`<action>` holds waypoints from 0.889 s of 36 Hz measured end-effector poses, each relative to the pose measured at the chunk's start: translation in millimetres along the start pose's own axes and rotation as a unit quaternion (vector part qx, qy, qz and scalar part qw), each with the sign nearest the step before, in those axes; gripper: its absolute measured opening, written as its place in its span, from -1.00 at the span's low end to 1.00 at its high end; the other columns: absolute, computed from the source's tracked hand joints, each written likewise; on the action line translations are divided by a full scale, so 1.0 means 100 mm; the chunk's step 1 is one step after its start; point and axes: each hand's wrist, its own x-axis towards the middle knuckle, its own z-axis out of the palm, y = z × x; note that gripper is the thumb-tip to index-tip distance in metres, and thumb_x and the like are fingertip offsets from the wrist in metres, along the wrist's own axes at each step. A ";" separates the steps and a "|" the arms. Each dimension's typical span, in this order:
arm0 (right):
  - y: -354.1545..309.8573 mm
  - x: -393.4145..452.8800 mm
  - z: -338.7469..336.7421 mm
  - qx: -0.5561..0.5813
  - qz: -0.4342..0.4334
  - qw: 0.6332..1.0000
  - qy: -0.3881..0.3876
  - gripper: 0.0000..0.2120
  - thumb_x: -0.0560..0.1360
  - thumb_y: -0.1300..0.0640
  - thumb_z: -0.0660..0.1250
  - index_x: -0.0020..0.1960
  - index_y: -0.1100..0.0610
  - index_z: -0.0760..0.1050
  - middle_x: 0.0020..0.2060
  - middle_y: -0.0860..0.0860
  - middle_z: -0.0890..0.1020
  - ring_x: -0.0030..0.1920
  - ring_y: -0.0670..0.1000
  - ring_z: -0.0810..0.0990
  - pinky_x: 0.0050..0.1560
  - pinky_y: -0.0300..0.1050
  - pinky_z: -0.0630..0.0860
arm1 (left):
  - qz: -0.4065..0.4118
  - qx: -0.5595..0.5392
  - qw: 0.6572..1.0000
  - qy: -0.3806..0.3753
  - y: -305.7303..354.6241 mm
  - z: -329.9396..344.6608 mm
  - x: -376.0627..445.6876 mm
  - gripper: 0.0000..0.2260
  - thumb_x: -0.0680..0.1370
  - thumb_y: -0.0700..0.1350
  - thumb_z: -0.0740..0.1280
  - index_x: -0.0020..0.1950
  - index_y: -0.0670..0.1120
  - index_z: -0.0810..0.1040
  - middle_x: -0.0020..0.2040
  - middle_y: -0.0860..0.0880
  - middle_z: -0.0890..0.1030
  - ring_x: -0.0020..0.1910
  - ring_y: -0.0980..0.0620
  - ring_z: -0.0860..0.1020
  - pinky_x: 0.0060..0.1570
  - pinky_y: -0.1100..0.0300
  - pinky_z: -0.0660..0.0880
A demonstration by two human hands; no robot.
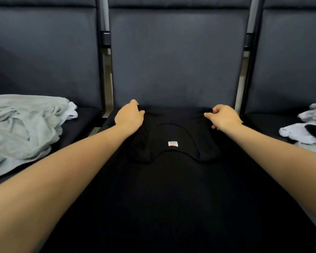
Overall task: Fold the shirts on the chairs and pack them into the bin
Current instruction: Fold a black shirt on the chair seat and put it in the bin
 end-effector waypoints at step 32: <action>-0.28 -2.02 -0.21 -0.095 -0.256 0.941 -0.198 -0.75 0.55 0.01 0.31 0.21 0.00 0.53 0.05 -0.07 0.49 0.14 -0.07 0.49 0.18 -0.21 0.40 | -0.089 0.047 0.984 -0.144 -0.62 -0.92 -1.65 -0.28 0.42 0.22 0.43 0.44 -0.13 0.33 0.31 -0.20 0.47 0.25 -0.21 0.49 0.20 -0.01 0.46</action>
